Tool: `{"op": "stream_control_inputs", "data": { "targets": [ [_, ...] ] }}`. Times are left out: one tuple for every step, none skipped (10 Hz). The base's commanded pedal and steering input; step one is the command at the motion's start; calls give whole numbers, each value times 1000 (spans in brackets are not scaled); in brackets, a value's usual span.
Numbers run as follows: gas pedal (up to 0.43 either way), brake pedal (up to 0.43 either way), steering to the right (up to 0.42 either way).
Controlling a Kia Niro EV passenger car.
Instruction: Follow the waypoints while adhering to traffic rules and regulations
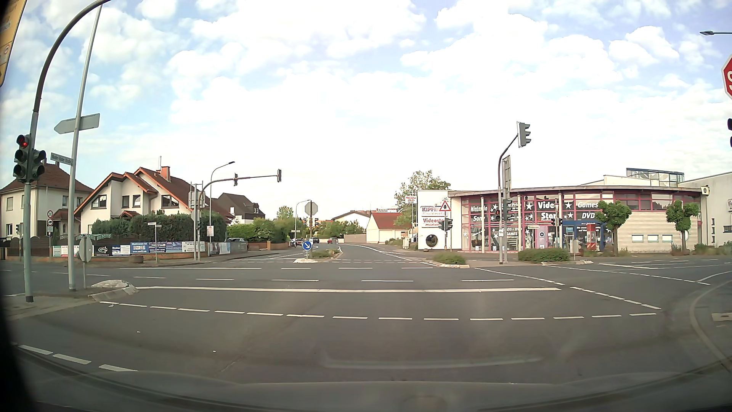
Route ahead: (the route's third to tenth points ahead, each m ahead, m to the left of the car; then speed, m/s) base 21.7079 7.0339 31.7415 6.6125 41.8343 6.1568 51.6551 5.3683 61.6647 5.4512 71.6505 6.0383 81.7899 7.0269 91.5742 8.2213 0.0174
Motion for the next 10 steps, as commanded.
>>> {"op": "stream_control_inputs", "data": {
  "targets": [
    [0, 268, 0],
    [0, 268, 0],
    [0, 268, 0],
    [0, 268, 0],
    [0, 268, 0],
    [0, 268, 0],
    [0, 268, 0],
    [0, 268, 0],
    [0, 268, 0],
    [0, 268, 0]
  ]
}}
